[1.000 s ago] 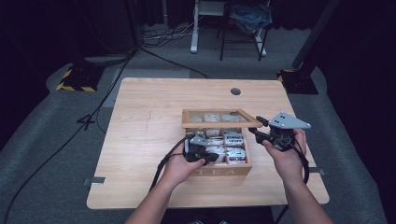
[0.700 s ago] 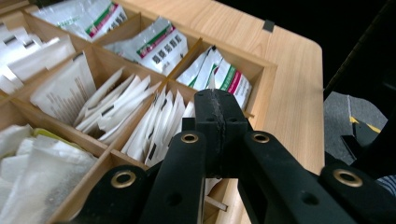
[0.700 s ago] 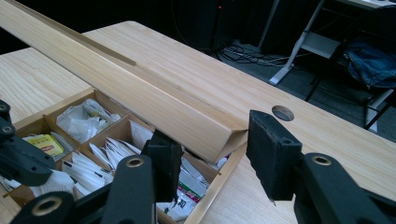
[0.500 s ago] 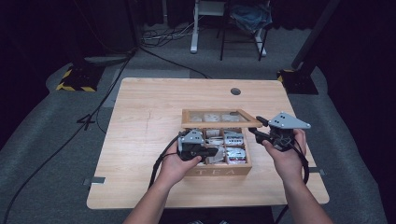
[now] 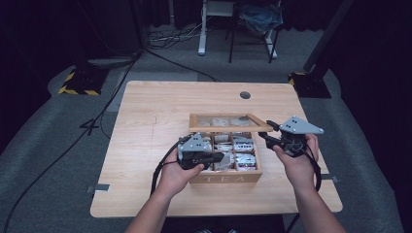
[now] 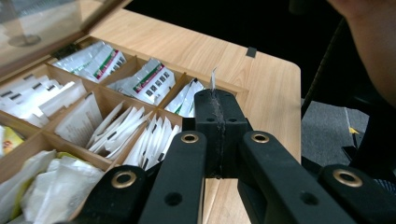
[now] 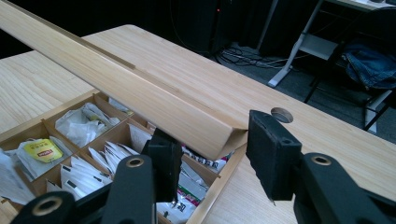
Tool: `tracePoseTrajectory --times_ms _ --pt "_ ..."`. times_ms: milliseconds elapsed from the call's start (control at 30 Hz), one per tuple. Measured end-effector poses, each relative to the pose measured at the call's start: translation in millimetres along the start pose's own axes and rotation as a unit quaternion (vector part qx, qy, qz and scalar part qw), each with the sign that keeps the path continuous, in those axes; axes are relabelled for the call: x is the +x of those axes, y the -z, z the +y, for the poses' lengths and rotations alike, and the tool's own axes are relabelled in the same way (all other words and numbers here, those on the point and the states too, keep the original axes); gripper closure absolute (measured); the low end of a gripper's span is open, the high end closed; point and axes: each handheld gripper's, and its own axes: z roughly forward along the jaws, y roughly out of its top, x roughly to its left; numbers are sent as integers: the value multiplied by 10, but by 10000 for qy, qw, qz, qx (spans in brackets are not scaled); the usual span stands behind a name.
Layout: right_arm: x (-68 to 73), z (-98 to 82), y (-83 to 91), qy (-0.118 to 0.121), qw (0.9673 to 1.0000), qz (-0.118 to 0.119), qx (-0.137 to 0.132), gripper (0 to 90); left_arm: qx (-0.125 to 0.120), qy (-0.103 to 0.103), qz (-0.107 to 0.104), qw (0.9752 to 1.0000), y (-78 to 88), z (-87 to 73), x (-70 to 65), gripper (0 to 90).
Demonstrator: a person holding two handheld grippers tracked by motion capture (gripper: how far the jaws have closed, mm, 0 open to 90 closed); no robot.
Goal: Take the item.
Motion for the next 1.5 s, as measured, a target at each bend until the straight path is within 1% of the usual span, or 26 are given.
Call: tracePoseTrajectory --times_ms 200,333,367,433,500,567,633,700,800,933,967,1067,1133,1200,1233,1333,1500 --pt "4 -2 -7 3 10000 -19 -5 559 -139 -61 54 9999 190 26 -44 896" --pt "5 -5 -12 0 10000 -23 -4 556 -225 -76 126 9996 332 9 -70 896" --pt "7 -7 -15 0 10000 -24 -1 555 -230 -55 99 9997 371 -4 -72 896" --pt "10 -10 -20 2 10000 -33 -3 554 -184 -66 113 9997 407 -14 -64 896" --pt "12 -10 -23 5 10000 -42 5 553 -159 -14 169 9997 447 -28 -58 896" --pt "12 -13 -22 8 10000 -36 4 553 -220 20 143 9997 476 -38 -56 896" --pt "12 -19 -22 2 10000 -23 0 551 -222 -10 180 9996 511 -43 -57 896" --pt "12 -23 -22 -1 10000 -20 -6 551 -296 30 190 9994 550 -50 -64 896" --pt "14 -26 -20 13 10000 -17 -1 550 -360 21 256 9990 616 -56 -62 896" --pt "15 -30 -20 12 10000 -14 2 550 -485 95 275 9984 709 -74 -44 896" --pt "16 -31 -19 17 10000 -15 4 550 -479 99 275 9984 729 -79 -38 896" --pt "18 -32 -19 14 10000 -18 8 550 -547 183 401 9975 823 -109 -16 896" --pt "19 -33 -18 14 10000 -19 9 550 -565 196 516 9969 879 -125 -5 895" --pt "19 -33 -18 14 10000 -21 9 550 -607 235 588 9961 928 -141 4 895" --pt "20 -34 -18 13 10000 -24 8 550 -609 232 613 9960 947 -145 11 896" --pt "21 -34 -18 12 10000 -26 10 550 -624 257 777 9947 1003 -168 26 895" --pt "22 -36 -17 -2 10000 -22 12 550 -652 358 917 9930 1070 -220 69 895"
